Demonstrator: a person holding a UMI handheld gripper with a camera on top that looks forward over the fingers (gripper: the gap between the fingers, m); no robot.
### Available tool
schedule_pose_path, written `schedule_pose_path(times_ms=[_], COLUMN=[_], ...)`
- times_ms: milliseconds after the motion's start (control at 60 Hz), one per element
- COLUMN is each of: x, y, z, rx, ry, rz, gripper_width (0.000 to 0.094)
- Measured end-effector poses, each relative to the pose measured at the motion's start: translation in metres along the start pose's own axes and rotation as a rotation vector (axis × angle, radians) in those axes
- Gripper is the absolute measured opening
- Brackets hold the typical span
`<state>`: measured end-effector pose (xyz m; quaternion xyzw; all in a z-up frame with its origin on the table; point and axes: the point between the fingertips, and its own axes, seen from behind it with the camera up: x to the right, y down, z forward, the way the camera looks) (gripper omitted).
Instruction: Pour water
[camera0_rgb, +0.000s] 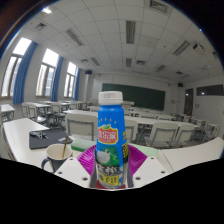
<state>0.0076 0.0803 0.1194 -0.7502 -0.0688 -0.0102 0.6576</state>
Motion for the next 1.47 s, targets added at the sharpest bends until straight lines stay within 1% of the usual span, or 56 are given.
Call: schedule_pose_path(times_ms=[83,100,117,167,233,250,267,350,400,467,483,583,633,700,717,767,867,917,1033,1083,1283,1467], x=[0.002,-0.011,-0.005,-0.004,-0.004,-0.015,-0.002,0.002,-0.001,0.001,0.006,-0.002,0.001,0.009,0.010,0.013,0.016,0.010,-0.009,-0.013,-0.012,-0.004], y=[0.017,0.034,0.029,0.031,0.044,0.045,0.042,0.040,0.043,0.042,0.035,0.042,0.045,0.047,0.045,0.038,0.033,0.031,0.041,0.047,0.067,0.077], z=[0.001,0.010,-0.001,-0.006,-0.002,0.008,-0.002,-0.006,-0.008,-0.008,-0.007,-0.002,-0.003,-0.011,-0.013,-0.020,-0.045,-0.060,-0.096,-0.116,-0.155,-0.162], rx=[-0.028,-0.025,-0.027,-0.029,-0.052,-0.036,-0.025,-0.013,-0.005,0.002,0.000,-0.001,-0.026,-0.056,-0.052,-0.032,-0.024,-0.025,-0.034,-0.043,-0.049,-0.057], ry=[-0.023,-0.032,-0.046,-0.076,-0.090,-0.089,-0.089,-0.094,-0.088,-0.074,-0.075,-0.061,-0.052,-0.030,-0.023,-0.009,-0.006,-0.022,-0.081,-0.090,-0.049,-0.021], rz=[0.049,0.068,0.081,0.128,0.168,0.172,0.170,0.139,0.106,0.091,0.087,0.097,0.097,0.098,0.103,0.115,0.139,0.151,0.153,0.138,0.099,0.133], gripper_width=[0.0416,0.0415,0.0415,0.0414,0.0417,0.0419,0.0418,0.0421,0.0459,0.0469,0.0471,0.0568,0.0634,0.0833,0.0864,0.0848,0.0850,0.0849,0.0848,0.0848,0.0853,0.0853])
